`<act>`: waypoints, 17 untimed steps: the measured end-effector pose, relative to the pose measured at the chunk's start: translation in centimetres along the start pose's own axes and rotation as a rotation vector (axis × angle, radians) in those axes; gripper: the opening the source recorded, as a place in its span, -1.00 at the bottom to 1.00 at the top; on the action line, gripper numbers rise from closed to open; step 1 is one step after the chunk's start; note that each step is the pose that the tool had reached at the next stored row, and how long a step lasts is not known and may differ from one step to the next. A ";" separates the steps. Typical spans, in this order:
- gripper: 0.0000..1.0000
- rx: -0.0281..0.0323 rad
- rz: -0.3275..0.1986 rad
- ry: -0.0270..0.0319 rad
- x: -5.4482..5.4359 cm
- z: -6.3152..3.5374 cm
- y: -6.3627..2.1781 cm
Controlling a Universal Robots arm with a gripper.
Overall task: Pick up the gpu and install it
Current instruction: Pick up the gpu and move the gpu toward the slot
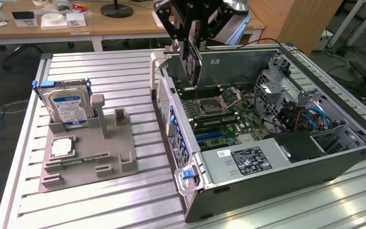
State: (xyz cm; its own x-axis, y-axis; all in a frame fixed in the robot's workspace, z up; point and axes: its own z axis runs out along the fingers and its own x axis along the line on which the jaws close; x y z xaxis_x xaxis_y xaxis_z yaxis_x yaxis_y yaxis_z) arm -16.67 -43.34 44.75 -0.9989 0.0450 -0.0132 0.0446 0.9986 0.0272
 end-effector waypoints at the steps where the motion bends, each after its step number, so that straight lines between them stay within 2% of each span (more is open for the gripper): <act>1: -0.46 0.0001 0.000 0.0000 -0.2 0.00 0.01; 17: -0.46 0.0000 0.000 0.0000 -3.1 0.05 0.14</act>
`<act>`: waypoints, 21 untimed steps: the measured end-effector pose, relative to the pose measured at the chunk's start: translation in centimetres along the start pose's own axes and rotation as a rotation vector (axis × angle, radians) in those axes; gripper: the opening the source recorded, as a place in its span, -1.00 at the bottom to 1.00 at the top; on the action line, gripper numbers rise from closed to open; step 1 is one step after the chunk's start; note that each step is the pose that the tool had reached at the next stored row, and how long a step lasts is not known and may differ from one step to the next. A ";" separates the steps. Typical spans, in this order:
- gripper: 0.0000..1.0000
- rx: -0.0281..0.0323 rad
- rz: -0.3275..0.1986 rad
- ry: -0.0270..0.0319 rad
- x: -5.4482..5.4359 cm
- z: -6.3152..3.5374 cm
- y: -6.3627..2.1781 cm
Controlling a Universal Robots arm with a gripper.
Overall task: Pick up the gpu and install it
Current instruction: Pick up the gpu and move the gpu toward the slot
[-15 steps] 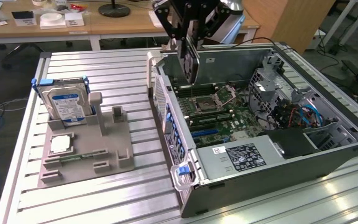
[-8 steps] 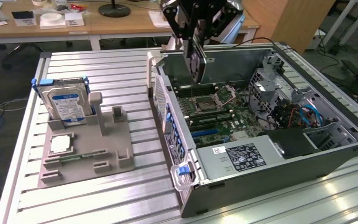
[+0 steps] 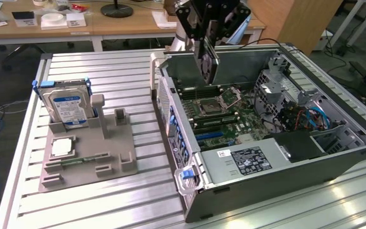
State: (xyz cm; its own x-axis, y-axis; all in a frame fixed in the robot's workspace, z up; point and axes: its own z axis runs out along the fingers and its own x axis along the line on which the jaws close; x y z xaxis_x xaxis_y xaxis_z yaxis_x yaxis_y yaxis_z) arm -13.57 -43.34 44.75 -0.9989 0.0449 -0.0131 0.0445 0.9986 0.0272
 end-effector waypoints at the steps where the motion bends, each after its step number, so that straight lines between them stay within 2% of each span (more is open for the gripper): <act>1: -0.46 0.0000 0.000 0.0000 -0.2 0.00 0.01; 21: -0.46 -0.0018 -0.017 0.0005 -3.6 0.05 0.16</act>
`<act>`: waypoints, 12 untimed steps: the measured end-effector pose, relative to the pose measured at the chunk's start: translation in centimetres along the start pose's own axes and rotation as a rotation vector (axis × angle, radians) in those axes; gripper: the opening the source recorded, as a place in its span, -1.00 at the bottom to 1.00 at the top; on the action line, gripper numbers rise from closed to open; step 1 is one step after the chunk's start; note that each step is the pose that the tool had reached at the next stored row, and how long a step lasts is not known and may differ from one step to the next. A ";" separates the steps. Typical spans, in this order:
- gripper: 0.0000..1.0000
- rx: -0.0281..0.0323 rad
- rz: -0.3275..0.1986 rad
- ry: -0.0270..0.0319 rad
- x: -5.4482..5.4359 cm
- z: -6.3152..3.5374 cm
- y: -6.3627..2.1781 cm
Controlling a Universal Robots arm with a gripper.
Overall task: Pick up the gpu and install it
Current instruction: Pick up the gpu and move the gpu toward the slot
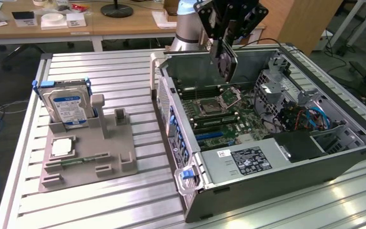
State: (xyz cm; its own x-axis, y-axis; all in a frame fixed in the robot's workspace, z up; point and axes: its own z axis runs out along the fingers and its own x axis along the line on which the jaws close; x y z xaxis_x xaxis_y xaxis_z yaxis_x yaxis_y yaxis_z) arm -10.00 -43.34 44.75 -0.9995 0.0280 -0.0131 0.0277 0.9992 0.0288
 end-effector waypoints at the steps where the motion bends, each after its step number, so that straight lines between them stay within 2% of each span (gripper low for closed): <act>1: -0.46 0.0000 0.000 0.0000 -0.2 0.00 0.00; 12: -0.46 0.0000 -0.002 0.0001 -1.9 0.03 0.05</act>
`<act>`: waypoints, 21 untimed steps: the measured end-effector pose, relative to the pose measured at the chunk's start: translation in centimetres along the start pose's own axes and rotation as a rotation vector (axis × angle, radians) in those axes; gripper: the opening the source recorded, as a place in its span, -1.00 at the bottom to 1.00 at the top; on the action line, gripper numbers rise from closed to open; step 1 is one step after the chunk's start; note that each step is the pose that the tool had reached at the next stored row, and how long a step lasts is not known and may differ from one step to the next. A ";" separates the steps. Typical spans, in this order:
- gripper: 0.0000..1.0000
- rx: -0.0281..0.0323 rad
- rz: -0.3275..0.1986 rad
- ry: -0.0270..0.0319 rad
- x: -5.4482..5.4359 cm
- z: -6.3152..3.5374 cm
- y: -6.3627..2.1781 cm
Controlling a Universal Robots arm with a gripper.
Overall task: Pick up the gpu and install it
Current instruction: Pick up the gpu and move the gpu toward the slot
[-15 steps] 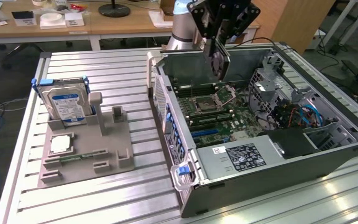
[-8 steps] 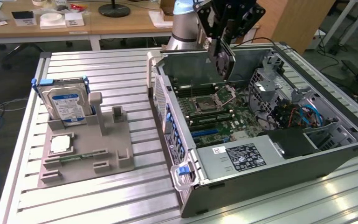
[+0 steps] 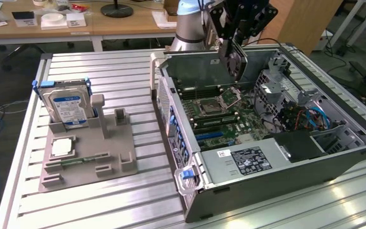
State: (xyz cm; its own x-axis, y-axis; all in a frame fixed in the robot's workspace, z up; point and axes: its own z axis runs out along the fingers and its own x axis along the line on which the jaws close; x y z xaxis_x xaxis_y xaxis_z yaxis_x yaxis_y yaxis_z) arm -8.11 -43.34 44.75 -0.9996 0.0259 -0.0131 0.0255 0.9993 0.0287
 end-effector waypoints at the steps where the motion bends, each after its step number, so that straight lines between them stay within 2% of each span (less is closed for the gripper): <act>1: -0.46 0.0000 0.000 0.0000 -0.1 0.00 0.00; 7: -0.46 0.0000 -0.001 0.0000 -0.9 0.02 0.02; 16: -0.46 -0.0001 -0.001 0.0000 -1.0 0.02 0.02; 21: -0.46 -0.0006 -0.004 0.0001 -1.7 0.03 0.04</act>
State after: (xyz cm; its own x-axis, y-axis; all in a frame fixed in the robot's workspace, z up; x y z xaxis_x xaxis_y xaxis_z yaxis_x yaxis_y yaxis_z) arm -6.38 -43.34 44.75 -0.9997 0.0216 -0.0131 0.0212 0.9993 0.0293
